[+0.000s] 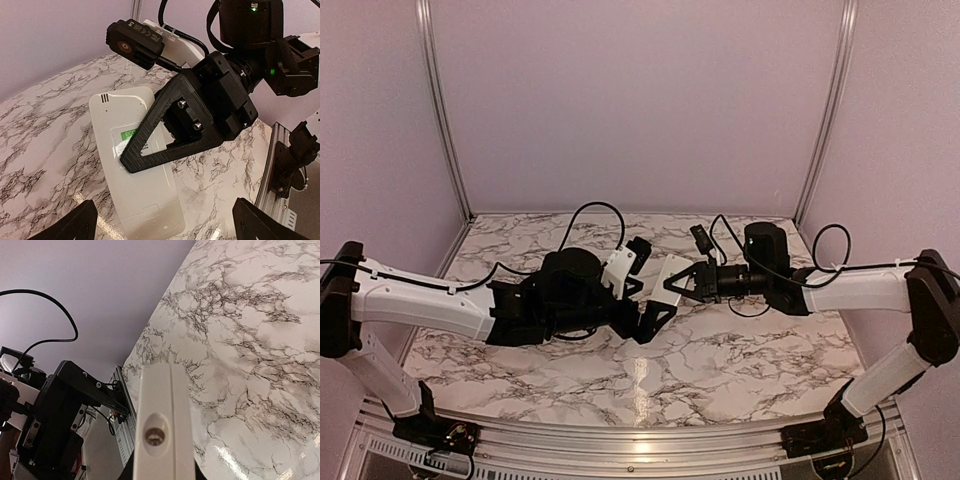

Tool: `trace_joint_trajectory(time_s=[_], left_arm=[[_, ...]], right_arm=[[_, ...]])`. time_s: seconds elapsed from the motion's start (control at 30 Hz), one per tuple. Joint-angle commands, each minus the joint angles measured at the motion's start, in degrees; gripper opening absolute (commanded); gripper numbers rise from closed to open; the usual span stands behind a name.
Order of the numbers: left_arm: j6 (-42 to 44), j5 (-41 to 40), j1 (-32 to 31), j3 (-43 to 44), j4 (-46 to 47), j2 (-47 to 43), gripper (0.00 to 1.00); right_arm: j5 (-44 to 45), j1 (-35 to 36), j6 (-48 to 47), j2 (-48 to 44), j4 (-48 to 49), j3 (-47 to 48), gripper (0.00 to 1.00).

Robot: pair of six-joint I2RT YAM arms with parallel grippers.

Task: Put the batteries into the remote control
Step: Pass from the right arm to the left

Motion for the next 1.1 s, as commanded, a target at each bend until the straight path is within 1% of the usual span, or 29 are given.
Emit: trace_joint_trajectory(time_s=[0.0, 0.13, 0.27, 0.33, 0.5, 0.67, 0.87, 1.07], left_arm=[[-3.1, -2.7, -1.4, 5.1, -4.2, 4.3, 0.99], [-2.7, -7.0, -2.1, 10.2, -9.6, 8.6, 0.99], [-2.7, -9.4, -2.2, 14.1, -13.6, 11.7, 0.99], [-2.7, -10.2, -2.2, 16.0, -16.3, 13.0, 0.97], [-2.8, -11.4, -2.2, 18.5, -19.3, 15.3, 0.93], [-4.6, -15.1, -1.9, 20.9, -23.3, 17.8, 0.92], [-6.0, -15.0, -1.2, 20.3, -22.6, 17.3, 0.92], [-6.8, -12.9, -0.3, 18.9, -20.0, 15.8, 0.87]], right_arm=[[3.4, 0.4, 0.3, -1.5, -2.1, 2.1, 0.00], [3.6, 1.1, 0.8, -1.7, -2.2, 2.4, 0.01], [4.2, 1.7, 0.7, -2.0, -2.9, 2.5, 0.01], [4.6, 1.9, 0.6, -2.1, -3.5, 2.7, 0.03], [4.8, 2.2, 0.7, -2.0, -3.7, 2.6, 0.03], [5.2, 2.2, 0.3, -2.4, -4.3, 2.8, 0.03], [5.3, 2.2, -0.1, -2.5, -5.2, 2.7, 0.03], [5.6, 2.4, -0.6, -2.1, -5.7, 2.5, 0.05]])
